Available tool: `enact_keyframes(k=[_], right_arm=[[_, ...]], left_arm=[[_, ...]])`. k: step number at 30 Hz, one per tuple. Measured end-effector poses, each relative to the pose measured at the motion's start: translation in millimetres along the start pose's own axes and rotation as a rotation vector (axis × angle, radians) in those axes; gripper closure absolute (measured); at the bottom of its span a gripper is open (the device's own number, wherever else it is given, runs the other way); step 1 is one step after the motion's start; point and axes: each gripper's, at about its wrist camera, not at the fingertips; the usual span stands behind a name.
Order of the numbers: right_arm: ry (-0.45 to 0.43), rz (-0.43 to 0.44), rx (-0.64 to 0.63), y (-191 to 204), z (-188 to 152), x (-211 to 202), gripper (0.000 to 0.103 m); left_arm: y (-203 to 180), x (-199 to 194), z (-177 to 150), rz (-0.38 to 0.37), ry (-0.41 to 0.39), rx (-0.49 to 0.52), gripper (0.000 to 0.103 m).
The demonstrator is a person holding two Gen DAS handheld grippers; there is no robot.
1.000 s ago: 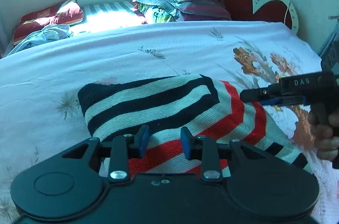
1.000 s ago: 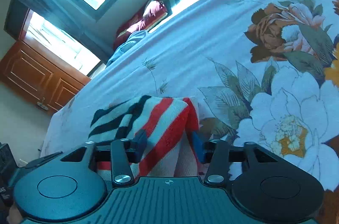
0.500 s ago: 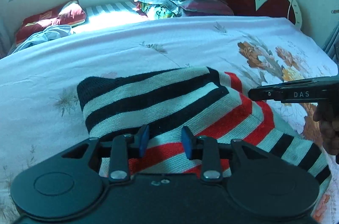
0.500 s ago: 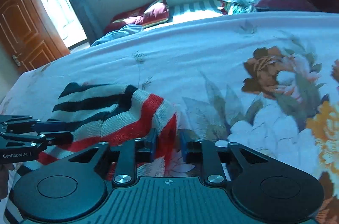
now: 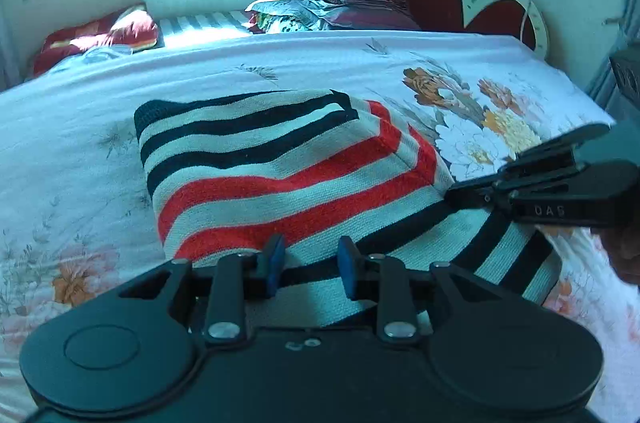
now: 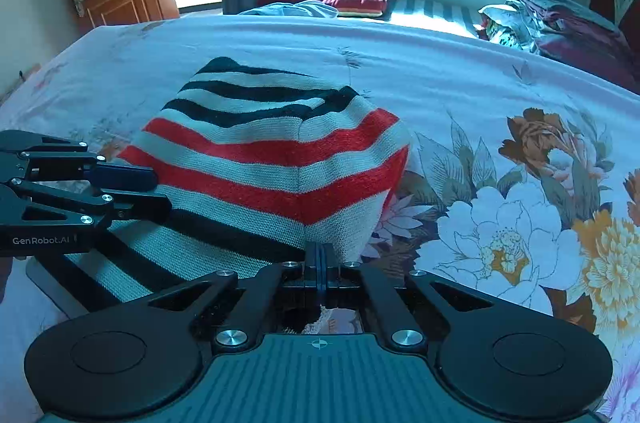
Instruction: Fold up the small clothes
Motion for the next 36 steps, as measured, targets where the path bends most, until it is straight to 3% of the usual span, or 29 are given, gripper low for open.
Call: enact_keyframes(k=[2, 6, 9, 12, 16, 21, 23, 27, 31, 32, 36], right_arm=[[-0.014, -0.015, -0.003, 2.4, 0.5, -11.2, 0.103], [-0.08, 0.04, 0.009, 4.8, -5.0, -54.0, 0.103], [-0.033, 0.027, -0.041, 14.6, -19.8, -58.9, 0.103], [0.072, 0.004, -0.05, 14.3, -43.0, -38.6, 0.103], [0.062, 0.02, 0.042, 6.9, -63.2, -38.0, 0.103], [0.069, 0.018, 0.038, 5.5, -61.1, -52.8, 0.103], [-0.002, 0.034, 0.052, 5.5, -58.1, -77.6, 0.103], [-0.062, 0.071, 0.068, 13.7, -57.5, -93.2, 0.103], [0.082, 0.037, 0.023, 25.5, -75.7, -50.9, 0.103], [0.052, 0.05, 0.029, 24.5, -80.7, -48.8, 0.103], [0.073, 0.069, 0.081, 18.9, -79.0, -48.4, 0.103]], left_arm=[[-1.1, -12.0, 2.9, -0.006, -0.004, -0.026, 0.076], [-20.1, -45.6, -8.6, -0.017, -0.032, 0.038, 0.076], [-24.3, -51.8, -27.4, -0.002, -0.001, 0.066, 0.076], [-26.8, -45.5, -47.9, 0.038, 0.051, 0.099, 0.076], [-41.2, -41.9, -57.6, 0.11, 0.064, 0.187, 0.076], [-37.2, -52.9, -58.5, 0.089, 0.073, 0.153, 0.076], [-36.6, -62.0, -62.8, 0.08, 0.072, 0.135, 0.077], [-38.1, -71.8, -76.0, 0.08, 0.056, 0.097, 0.075], [-35.4, -60.6, -82.9, 0.092, 0.055, 0.045, 0.075], [-36.0, -59.2, -84.4, 0.098, 0.051, 0.041, 0.075], [-40.5, -59.3, -86.0, 0.114, 0.059, 0.052, 0.075]])
Point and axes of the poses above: each gripper's, at about its wrist camera, not at the fingertips, and x roughly the way its jaws point, y to its left, z to its top, and after that the axes turned 9 degrees about -z, right-handed
